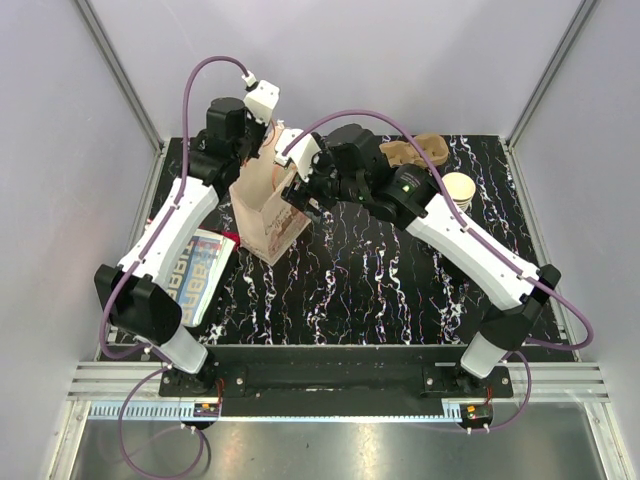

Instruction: Pack the takeout coffee

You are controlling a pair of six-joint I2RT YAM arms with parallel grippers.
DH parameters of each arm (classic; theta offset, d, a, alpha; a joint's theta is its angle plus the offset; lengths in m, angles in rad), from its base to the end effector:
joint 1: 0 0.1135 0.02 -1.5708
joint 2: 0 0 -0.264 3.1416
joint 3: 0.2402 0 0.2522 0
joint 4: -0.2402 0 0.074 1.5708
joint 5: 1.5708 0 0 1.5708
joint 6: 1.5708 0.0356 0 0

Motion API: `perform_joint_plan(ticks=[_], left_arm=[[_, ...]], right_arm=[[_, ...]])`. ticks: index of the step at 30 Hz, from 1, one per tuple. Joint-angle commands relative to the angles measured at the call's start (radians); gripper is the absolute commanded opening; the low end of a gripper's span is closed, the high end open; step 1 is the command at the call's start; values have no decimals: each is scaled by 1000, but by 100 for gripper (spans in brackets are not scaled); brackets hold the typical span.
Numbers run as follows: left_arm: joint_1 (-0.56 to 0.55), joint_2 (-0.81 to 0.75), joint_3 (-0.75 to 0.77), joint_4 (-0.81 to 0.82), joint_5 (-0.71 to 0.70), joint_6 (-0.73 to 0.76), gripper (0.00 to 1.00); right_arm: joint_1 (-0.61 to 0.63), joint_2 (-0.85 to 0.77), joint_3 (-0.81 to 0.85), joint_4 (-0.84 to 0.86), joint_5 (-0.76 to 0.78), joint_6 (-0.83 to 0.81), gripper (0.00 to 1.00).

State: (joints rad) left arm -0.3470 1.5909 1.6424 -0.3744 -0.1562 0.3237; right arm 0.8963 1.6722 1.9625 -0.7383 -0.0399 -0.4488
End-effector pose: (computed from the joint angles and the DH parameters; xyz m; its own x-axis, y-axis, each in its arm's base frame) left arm 0.3502 -0.1208 0.4153 -0.2202 0.4137 -0.8834 0.2819 0.8939 0.3484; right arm 0.2256 0.2844 0.4563 0.1046 -0.5634 -0.8196 -0.8407 0.3901 -0.3755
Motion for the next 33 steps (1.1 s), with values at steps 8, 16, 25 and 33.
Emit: perform_joint_plan(ticks=[8, 16, 25, 33], left_arm=[[88, -23, 48, 71, -45, -15, 0], [124, -37, 19, 72, -43, -28, 0], [161, -39, 0, 80, -26, -57, 7], [164, -89, -64, 81, 15, -78, 45]], right_arm=[[-71, -26, -13, 154, 204, 60, 91], [-235, 72, 53, 266, 204, 186, 89], [-326, 341, 197, 289, 160, 278, 81], [-339, 579, 403, 206, 97, 357, 70]])
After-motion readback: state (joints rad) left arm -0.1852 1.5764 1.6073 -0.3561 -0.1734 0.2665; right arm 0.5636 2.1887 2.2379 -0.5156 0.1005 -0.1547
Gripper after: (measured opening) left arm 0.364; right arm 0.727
